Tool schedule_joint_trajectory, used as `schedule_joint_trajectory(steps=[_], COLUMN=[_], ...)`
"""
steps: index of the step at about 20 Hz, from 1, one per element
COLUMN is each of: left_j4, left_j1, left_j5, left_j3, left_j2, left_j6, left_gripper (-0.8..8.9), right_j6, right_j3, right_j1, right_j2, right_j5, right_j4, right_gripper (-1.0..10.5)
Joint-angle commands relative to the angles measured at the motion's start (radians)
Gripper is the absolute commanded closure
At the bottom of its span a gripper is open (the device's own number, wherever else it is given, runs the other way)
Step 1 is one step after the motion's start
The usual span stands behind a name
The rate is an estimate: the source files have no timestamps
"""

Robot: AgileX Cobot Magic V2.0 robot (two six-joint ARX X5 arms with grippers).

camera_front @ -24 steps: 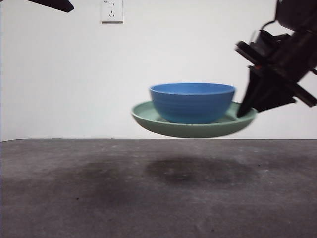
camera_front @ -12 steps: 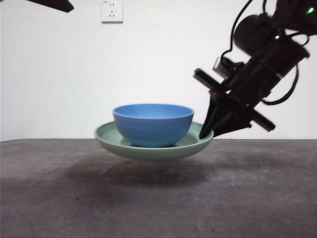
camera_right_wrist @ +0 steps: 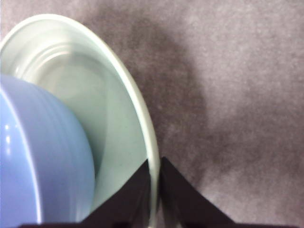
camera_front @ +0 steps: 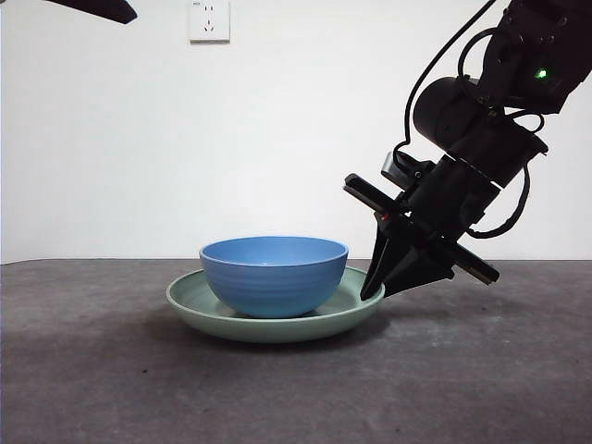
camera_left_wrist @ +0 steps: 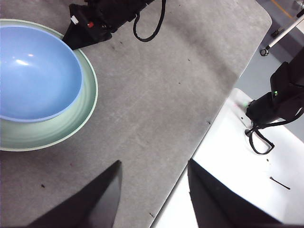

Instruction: Pick up the blue bowl, put it on the green plate, put it on desk

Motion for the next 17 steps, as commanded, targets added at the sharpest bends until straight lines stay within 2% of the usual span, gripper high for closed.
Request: schedule_joint_trajectory(steps=[1, 3, 5, 6, 10, 12, 17], left_j4=[0.003, 0.0, 0.0, 0.0, -0.001, -0.005, -0.004], left_j1=[-0.006, -0.006, -0.006, -0.006, -0.006, -0.006, -0.006], left_j5=[0.005, 0.005, 0.005, 0.005, 0.005, 0.005, 0.005], left_j3=[0.008, 0.008, 0.008, 0.008, 0.008, 0.008, 0.008], left_j2=[0.007, 0.007, 0.007, 0.007, 0.007, 0.007, 0.007], left_j6=[0.009, 0.009, 0.009, 0.009, 0.009, 0.009, 0.009], left_gripper=[5.91, 5.91, 5.91, 5.91, 5.9, 5.91, 5.91], right_j6=[0.015, 0.015, 0.015, 0.015, 0.014, 0.006, -0.109], right_j3=[0.025, 0.025, 0.025, 0.025, 0.025, 0.025, 0.025], right_j1=[0.006, 0.006, 0.007, 0.006, 0.006, 0.006, -0.008], right_j2=[0.021, 0.021, 0.021, 0.021, 0.003, -0.032, -0.207], right_j5=[-0.008, -0.001, 0.008, 0.008, 0.013, 0.049, 0.158], right_j4=[0.006, -0.01, -0.029, -0.036, -0.047, -0.068, -0.204], right_gripper=[9.4, 9.2, 8.0, 7.7, 7.7, 7.7, 7.7])
